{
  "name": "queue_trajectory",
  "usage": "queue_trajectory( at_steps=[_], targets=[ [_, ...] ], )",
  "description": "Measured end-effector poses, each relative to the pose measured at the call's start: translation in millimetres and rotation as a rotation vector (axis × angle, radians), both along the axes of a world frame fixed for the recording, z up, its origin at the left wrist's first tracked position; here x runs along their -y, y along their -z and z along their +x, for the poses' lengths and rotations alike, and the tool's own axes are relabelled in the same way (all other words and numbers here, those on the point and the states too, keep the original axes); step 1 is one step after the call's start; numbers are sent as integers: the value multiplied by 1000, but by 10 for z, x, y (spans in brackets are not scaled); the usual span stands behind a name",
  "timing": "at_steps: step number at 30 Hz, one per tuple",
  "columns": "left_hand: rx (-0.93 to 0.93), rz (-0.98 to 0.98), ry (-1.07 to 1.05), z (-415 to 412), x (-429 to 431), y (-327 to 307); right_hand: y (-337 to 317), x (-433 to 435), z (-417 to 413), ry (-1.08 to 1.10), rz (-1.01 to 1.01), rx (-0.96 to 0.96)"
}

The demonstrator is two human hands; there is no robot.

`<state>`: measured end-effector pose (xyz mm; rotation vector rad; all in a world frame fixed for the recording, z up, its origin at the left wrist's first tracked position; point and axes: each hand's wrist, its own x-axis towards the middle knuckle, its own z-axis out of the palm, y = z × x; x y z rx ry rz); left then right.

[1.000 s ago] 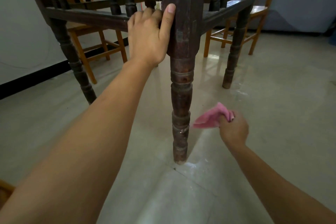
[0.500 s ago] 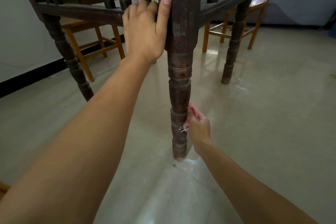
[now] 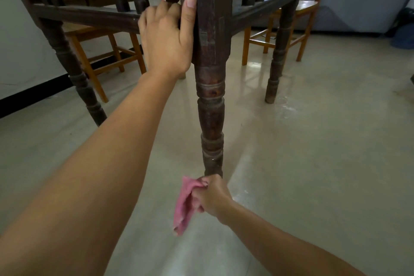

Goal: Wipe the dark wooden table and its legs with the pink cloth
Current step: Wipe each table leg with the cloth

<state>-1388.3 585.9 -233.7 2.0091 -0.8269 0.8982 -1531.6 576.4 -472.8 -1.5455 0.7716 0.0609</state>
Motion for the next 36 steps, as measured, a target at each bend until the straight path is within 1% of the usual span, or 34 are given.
queue_trajectory(
  at_steps=[1, 3, 5, 6, 7, 9, 11, 13, 15, 16, 20, 22, 24, 25, 26, 28, 29, 32, 34, 36],
  targets=[
    [-5, 5, 7, -5, 1, -10, -23, -21, -12, 57, -3, 75],
    [-16, 15, 20, -2, -10, -28, -116, 36, -18, 379, 172, 246],
    [-26, 26, 37, 12, -22, -32, -172, 208, 72, 685, 287, 301],
    [-30, 28, 45, 15, -26, -29, -189, 297, 110, 788, 314, 311],
    [-30, 25, 46, 16, -31, -27, -182, 359, 141, 837, 309, 319],
    [-20, 14, 41, 25, -32, -21, -221, 350, 173, 798, 257, 316],
    [-3, 8, 31, 32, -23, -16, -238, 212, 212, 645, 123, 298],
    [3, 8, 27, 39, -13, -15, -195, 102, 277, 521, -113, 245],
    [-3, 9, 31, 50, -12, -8, -116, 122, 281, 459, -350, 167],
    [-3, 13, 34, 55, -15, 0, -76, 169, 244, 430, -433, 161],
    [4, 26, 38, 44, -14, 10, 130, 375, 45, 328, -666, 173],
    [10, 23, 20, 35, -13, 4, 208, 395, -53, 228, -764, 42],
    [16, 18, -2, 41, -14, -2, 256, 287, -130, 52, -807, -119],
    [17, 19, -5, 44, -17, 3, 250, 181, -144, -10, -830, -110],
    [16, 23, -2, 46, -18, 6, 231, 66, -122, -32, -861, -41],
    [14, 33, 11, 51, -19, -6, 92, -92, -9, 5, -953, 124],
    [12, 40, 11, 53, -24, -12, 7, -92, 57, 39, -972, 143],
    [13, 46, 12, 58, -41, -2, -112, 216, 88, 149, -937, 37],
    [9, 43, 23, 70, -42, 8, 0, 414, 27, 199, -949, -25],
    [10, 39, 31, 81, -40, 5, 159, 440, -25, 252, -974, -4]
  ],
)
